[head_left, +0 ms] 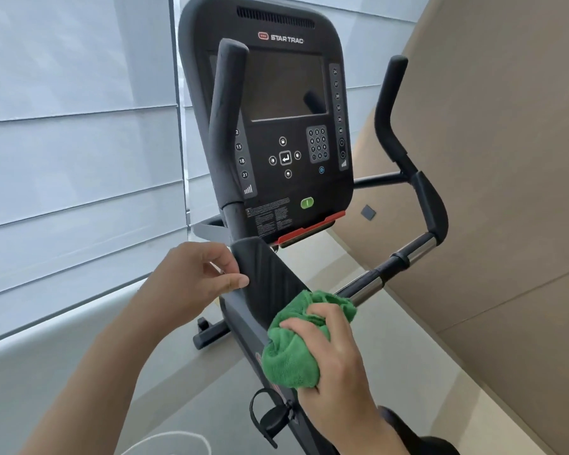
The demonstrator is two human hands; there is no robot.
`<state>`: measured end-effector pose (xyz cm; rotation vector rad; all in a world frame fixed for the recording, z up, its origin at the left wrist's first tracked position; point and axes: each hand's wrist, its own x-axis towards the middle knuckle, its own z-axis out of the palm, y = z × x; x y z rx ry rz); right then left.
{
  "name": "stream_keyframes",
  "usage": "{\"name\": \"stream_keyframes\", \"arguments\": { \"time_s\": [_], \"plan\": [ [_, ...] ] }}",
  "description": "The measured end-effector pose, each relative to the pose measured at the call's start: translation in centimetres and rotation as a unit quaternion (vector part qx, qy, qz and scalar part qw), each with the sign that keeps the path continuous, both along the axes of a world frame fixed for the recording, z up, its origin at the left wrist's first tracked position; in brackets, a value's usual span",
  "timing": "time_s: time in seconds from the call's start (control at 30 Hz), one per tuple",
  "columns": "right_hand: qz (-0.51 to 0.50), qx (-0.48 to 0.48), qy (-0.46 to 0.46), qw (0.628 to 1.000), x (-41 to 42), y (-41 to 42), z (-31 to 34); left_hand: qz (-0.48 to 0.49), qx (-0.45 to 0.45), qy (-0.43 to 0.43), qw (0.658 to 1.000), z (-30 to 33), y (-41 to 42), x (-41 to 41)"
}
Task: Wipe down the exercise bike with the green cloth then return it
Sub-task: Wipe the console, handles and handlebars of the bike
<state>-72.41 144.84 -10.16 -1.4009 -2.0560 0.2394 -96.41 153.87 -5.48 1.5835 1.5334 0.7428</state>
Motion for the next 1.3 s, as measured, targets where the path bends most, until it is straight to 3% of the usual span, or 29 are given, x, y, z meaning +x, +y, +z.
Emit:
{"name": "stream_keyframes", "arguments": {
  "time_s": [0.13, 0.33, 0.57, 0.77, 1.07, 1.2, 1.3],
  "plan": [
    [0.001, 0.032, 0.008, 0.999, -2.6, 3.3, 1.3, 0.015, 0.001, -0.033, 0.999, -0.6, 0.0, 0.2],
    [-0.024, 0.047, 0.040, 0.998, -7.0, 11.4, 4.3, 0.024, 0.010, -0.012, 1.000, -0.4, 0.2, -1.0],
    [0.019, -0.005, 0.015, 1.000, -2.8, 5.7, 2.4, 0.029, 0.036, -0.037, 0.998, 1.2, -0.3, -1.2],
    [0.028, -0.011, 0.021, 0.999, 1.4, 1.2, 0.7, -0.004, 0.016, -0.009, 1.000, 1.2, -0.9, -0.8],
    [0.015, 0.065, 0.125, 0.990, -4.5, 6.2, 6.0, 0.007, 0.040, -0.016, 0.999, 1.2, -0.7, -2.8],
    [-0.005, 0.033, 0.113, 0.993, -8.5, 8.6, 5.7, 0.013, 0.060, -0.011, 0.998, 1.5, 0.0, -3.9],
    [-0.011, 0.117, 0.138, 0.983, -9.9, 9.1, 6.7, 0.018, 0.068, -0.019, 0.997, 1.5, 0.4, -5.0]
  ]
}}
